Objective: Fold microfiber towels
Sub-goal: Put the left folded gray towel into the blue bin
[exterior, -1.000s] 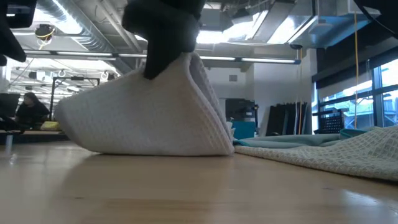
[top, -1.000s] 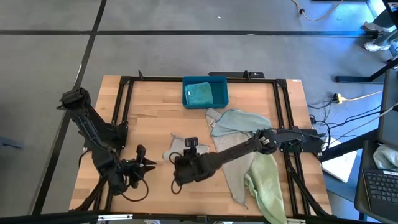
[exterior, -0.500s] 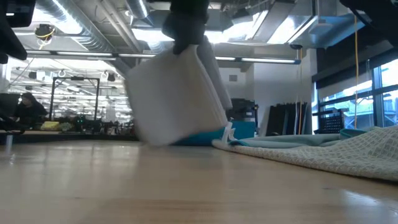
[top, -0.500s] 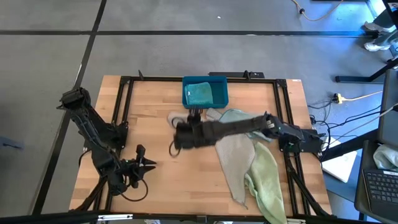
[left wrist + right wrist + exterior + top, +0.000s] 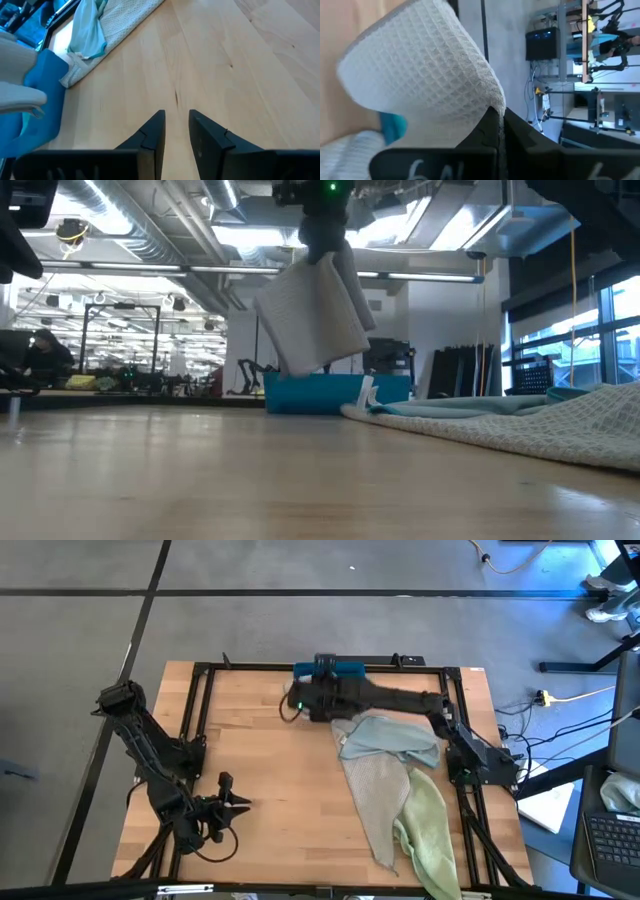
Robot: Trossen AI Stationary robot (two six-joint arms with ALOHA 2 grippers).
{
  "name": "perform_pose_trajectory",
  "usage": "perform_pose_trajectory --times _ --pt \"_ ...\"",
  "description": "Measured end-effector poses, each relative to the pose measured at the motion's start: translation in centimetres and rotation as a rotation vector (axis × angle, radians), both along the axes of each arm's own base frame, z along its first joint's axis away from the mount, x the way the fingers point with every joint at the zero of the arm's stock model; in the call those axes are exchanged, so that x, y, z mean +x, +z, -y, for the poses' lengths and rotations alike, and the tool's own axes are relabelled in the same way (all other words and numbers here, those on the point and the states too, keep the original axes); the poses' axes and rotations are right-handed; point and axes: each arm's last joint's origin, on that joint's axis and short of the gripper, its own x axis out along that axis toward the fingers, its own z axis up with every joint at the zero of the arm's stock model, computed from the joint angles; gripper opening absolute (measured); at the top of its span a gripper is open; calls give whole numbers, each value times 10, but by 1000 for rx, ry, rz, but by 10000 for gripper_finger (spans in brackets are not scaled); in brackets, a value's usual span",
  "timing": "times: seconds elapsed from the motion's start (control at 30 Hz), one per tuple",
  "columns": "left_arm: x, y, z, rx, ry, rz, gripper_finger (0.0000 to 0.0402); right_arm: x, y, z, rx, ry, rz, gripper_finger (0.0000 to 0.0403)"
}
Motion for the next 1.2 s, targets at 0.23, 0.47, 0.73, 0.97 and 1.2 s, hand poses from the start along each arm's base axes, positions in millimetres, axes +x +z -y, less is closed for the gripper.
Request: perform_pose_trajectory --times 0.23,0.47,0.73,0.97,1.2 --pt "-5 -14 -8 1 33 -16 78 -6 3 53 31 -13 -16 7" --pt "-6 -20 -15 32 95 74 78 -9 10 96 -35 -31 -1 7" --pt "5 -20 -26 38 226 198 78 -11 -14 115 182 105 -17 8" --pt "17 -20 -37 144 249 159 78 -20 -90 123 407 160 -200 8" --pt "33 -17 -57 279 360 180 78 -26 -122 120 441 144 -270 8"
